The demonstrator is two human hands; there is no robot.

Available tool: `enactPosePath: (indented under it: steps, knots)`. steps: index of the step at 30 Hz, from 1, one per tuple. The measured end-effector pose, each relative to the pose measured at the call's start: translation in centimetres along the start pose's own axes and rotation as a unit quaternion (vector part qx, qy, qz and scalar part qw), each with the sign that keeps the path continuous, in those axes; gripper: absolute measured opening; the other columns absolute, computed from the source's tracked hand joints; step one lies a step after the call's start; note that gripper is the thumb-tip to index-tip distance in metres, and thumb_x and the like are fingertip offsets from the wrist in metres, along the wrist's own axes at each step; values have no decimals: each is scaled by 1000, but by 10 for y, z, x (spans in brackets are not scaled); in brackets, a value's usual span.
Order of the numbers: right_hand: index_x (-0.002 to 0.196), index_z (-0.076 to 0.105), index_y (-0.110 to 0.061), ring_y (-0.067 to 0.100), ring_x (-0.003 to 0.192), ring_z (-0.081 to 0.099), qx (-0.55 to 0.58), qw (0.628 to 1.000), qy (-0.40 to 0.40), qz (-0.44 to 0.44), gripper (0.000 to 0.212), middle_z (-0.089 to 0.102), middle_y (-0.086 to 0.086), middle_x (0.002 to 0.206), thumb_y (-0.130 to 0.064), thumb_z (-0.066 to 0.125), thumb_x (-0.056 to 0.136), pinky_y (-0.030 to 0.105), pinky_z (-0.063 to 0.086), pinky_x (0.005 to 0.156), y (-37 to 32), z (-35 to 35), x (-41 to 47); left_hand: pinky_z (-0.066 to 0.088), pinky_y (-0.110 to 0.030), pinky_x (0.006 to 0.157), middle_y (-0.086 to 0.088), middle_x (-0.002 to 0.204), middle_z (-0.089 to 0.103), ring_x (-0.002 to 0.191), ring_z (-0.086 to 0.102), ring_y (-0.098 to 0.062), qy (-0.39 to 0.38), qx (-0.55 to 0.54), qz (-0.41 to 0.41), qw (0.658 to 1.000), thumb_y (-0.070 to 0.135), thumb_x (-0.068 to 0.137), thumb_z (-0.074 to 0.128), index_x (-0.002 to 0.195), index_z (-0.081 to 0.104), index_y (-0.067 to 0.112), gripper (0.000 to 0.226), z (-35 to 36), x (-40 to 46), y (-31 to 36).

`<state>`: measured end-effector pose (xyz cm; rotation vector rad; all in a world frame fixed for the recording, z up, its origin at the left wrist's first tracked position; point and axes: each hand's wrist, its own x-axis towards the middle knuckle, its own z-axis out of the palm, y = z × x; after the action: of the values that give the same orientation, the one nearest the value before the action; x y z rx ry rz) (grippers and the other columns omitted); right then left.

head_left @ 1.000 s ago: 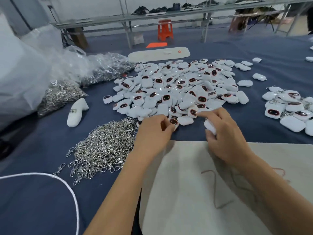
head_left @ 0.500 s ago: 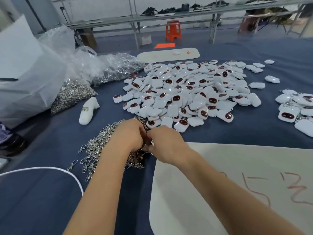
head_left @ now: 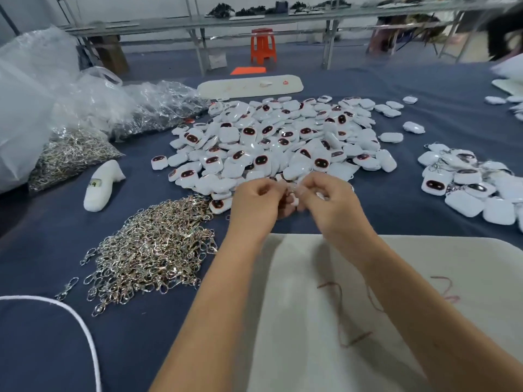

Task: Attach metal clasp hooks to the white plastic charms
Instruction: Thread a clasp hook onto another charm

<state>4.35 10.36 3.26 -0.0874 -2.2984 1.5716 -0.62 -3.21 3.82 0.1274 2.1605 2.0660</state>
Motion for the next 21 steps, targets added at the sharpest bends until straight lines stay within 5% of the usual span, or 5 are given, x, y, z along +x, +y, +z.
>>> enactPosePath:
  steps: [7, 14, 21]
  knots:
    - [79, 66, -19, 24, 68, 51, -98, 995, 30, -20, 20, 62, 4, 69, -15, 67, 98, 36, 42, 67, 43, -62, -20, 52, -21, 59, -9, 67, 70, 55, 61, -12, -36, -51, 7, 998, -3, 88, 72, 83, 74, 7, 12, 59, -13, -23]
    - [82, 66, -16, 33, 71, 56, -48, 998, 16, -36, 18, 65, 6, 71, -10, 66, 98, 41, 47, 69, 50, -63, -22, 54, -20, 59, -5, 67, 69, 56, 62, -12, -52, -88, 16, 995, -9, 90, 67, 89, 73, 5, 15, 54, -13, -29]
    - [82, 65, -22, 5, 60, 46, -40, 998, 26, -32, 22, 59, -13, 67, -3, 68, 93, 18, 38, 61, 52, -63, -21, 51, -20, 57, -4, 65, 67, 56, 61, -12, -51, -58, 25, 997, -10, 90, 63, 85, 74, 8, 22, 60, -12, -29]
